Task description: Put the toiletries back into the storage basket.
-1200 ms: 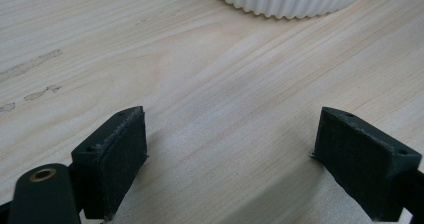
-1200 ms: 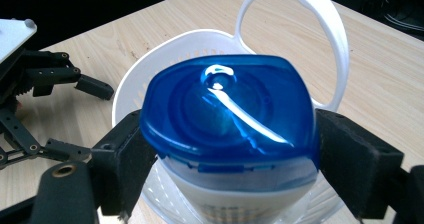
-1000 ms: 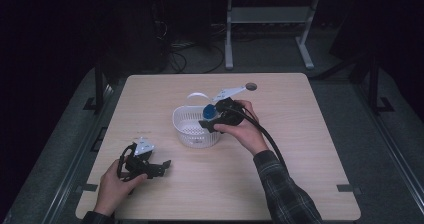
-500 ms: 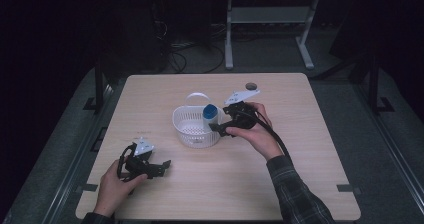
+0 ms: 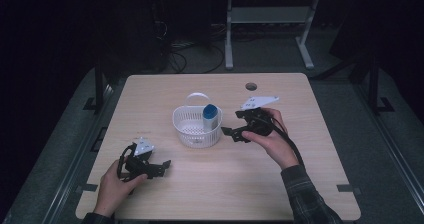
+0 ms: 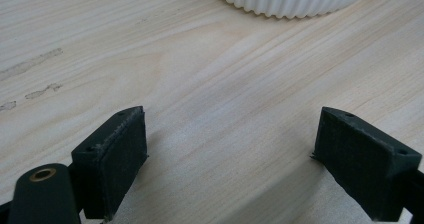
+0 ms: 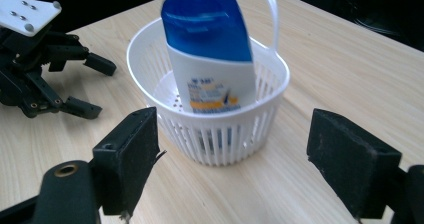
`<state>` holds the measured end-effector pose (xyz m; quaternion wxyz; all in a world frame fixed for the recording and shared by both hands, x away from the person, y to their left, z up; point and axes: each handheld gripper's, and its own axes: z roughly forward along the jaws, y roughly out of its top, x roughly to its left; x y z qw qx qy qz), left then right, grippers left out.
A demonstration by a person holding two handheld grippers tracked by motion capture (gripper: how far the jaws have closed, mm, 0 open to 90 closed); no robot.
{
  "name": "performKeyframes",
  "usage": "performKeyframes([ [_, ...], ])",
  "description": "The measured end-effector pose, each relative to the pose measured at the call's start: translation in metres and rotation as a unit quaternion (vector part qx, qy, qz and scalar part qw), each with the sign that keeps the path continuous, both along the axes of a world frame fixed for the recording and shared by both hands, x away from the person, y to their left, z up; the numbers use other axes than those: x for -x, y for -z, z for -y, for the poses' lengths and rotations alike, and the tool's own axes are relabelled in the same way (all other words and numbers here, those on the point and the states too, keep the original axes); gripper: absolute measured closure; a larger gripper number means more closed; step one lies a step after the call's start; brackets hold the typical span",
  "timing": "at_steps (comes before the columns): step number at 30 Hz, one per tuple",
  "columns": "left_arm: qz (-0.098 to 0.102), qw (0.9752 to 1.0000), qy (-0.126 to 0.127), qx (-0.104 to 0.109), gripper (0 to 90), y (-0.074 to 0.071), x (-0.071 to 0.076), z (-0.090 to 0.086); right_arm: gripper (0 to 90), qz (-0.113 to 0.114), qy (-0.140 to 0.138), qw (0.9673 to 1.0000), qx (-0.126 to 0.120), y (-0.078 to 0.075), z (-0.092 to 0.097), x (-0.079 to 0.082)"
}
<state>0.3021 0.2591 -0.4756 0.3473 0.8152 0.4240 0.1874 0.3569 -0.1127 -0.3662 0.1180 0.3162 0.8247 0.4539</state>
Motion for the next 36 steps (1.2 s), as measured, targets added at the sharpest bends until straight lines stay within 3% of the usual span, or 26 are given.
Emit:
performKeyframes([
  [18, 0.0, 1.0, -0.001, 0.003, 12.7, 0.0, 0.0, 0.0, 21.3, -0.007, 0.059, 0.9982, -0.006, 0.023, 0.059, 0.028],
  [28, 0.0, 1.0, -0.001, 0.002, 12.7, 0.0, 0.0, 0.0, 21.4, -0.009, 0.081, 0.9967, 0.002, 0.034, 0.086, 0.043],
  [36, 0.0, 1.0, 0.0, 0.0, 12.7, 0.0, 0.0, 0.0, 21.3, -0.024, 0.103, 0.9943, 0.016, 0.049, 0.108, 0.056],
])
